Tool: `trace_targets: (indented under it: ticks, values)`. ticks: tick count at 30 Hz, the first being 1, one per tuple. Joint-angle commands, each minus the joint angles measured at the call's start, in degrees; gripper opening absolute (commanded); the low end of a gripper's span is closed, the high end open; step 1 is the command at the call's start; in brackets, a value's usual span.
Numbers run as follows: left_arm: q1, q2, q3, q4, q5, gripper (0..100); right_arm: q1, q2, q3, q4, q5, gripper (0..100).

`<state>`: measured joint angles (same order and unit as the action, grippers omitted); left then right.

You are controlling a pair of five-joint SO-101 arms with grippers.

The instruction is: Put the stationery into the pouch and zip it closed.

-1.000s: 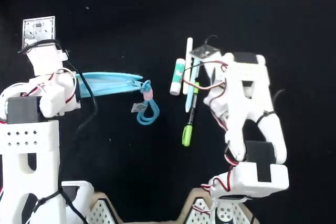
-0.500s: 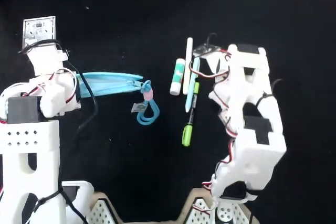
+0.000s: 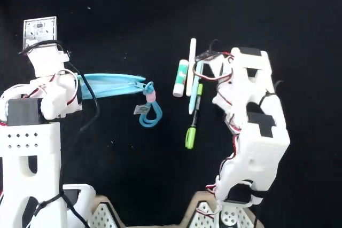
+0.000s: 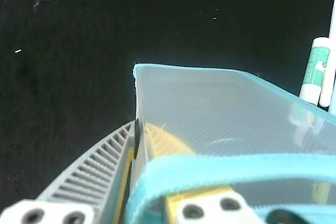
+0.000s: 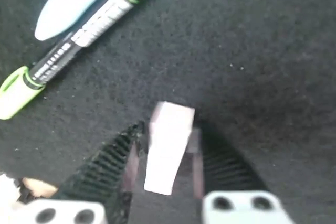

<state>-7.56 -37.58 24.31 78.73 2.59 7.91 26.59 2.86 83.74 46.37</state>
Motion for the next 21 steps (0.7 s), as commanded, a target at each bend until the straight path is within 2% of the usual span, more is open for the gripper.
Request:
trace_targets:
  ticks: [1, 9, 17, 21]
  values:
    - [1.36, 0.44, 2.51, 0.44, 0.35, 3, 1.05, -3.03, -1.89, 0.53, 0.09, 0.6]
    - [1.36, 0.44, 2.51, 0.35, 0.26, 3, -2.9, -25.71, -0.48, 11.34, -1.76, 1.1]
    - [1.36, 0.44, 2.51, 0.44, 0.26, 3, -7.82, -51.03, 11.56, 7.3, -8.88, 1.1]
    - [1.36, 0.44, 2.51, 0.35, 0.26, 3, -12.92, -64.22, 16.22, 5.54, -14.77, 1.1]
